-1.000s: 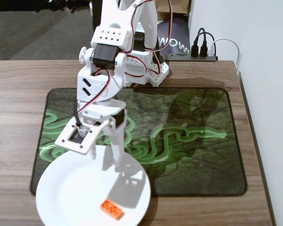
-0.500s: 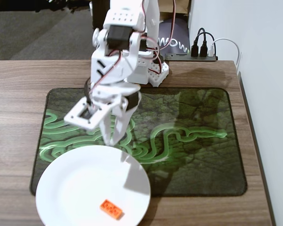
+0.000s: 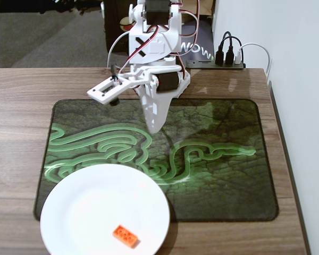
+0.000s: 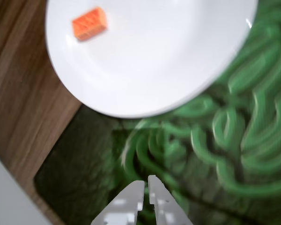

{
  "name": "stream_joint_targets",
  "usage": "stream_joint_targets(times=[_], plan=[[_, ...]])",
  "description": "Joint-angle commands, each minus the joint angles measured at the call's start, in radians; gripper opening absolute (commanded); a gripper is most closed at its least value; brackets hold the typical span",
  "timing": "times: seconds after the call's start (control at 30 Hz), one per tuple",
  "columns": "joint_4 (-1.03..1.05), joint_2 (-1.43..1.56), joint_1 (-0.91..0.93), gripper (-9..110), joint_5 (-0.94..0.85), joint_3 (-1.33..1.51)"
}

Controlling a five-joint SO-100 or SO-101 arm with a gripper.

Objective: Grasp a lego block and put it on the plate.

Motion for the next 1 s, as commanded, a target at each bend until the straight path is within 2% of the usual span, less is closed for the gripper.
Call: stream_joint_targets(times=[0.0, 0.37, 0.6, 0.97], plan=[[0.037, 0.118, -0.025, 1, 0.155, 0.034], [0.138, 0.437, -0.015, 1, 0.400, 0.229], [0.144, 0.627, 0.026, 1, 0.420, 0.350], [0.173, 0.749, 0.025, 1, 0.449, 0.405]])
